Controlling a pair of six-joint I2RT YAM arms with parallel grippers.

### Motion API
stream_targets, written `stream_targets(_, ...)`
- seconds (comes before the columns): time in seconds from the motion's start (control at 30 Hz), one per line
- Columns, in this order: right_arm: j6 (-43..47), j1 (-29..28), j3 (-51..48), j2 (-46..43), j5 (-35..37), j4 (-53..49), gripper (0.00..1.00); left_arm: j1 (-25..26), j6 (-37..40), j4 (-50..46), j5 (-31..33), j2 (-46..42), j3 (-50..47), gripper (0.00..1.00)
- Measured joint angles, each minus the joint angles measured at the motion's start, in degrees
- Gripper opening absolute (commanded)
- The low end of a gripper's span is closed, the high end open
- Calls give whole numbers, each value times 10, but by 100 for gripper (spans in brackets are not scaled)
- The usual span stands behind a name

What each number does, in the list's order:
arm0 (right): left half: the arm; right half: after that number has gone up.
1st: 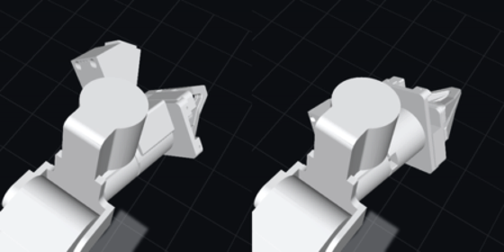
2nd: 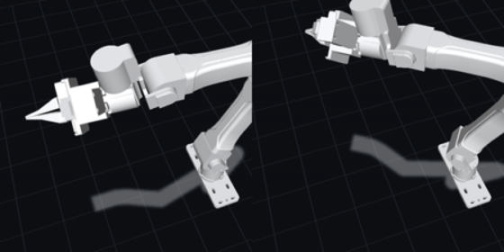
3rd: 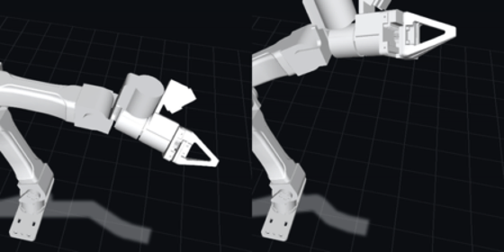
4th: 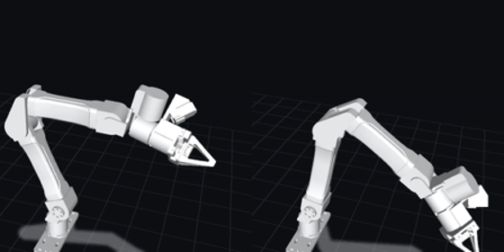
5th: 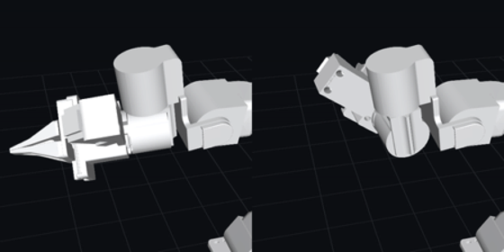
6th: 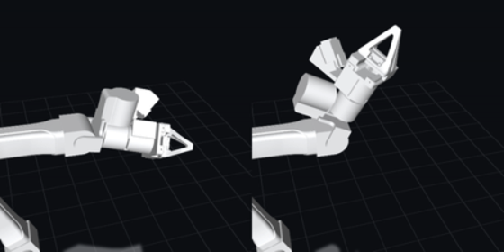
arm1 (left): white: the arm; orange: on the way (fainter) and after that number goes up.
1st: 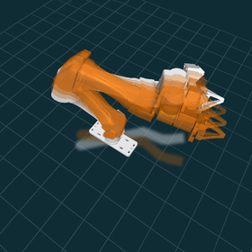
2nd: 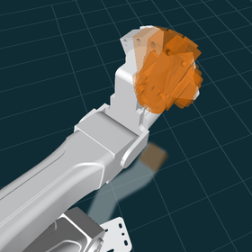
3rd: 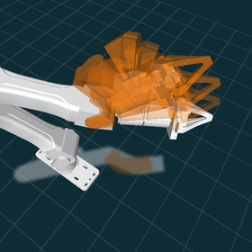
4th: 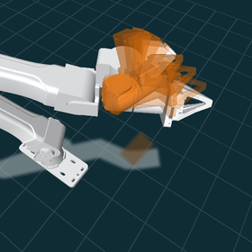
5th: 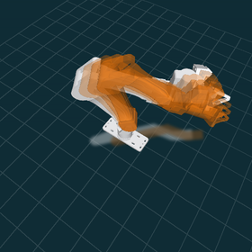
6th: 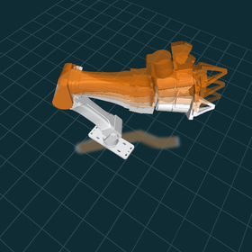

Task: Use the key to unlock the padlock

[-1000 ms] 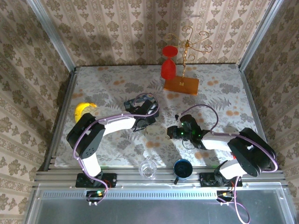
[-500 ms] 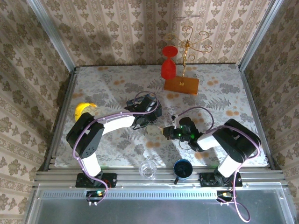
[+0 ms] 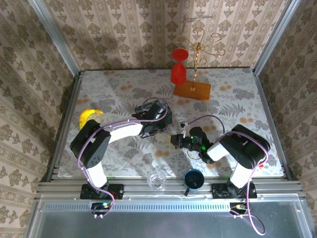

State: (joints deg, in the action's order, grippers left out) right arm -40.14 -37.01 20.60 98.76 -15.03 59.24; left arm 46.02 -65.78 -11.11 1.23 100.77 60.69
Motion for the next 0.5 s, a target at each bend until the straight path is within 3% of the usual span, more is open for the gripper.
stream_targets(0.5, -18, 0, -1, 25, 28, 35, 0, -4, -21, 26, -19, 0, -7, 4)
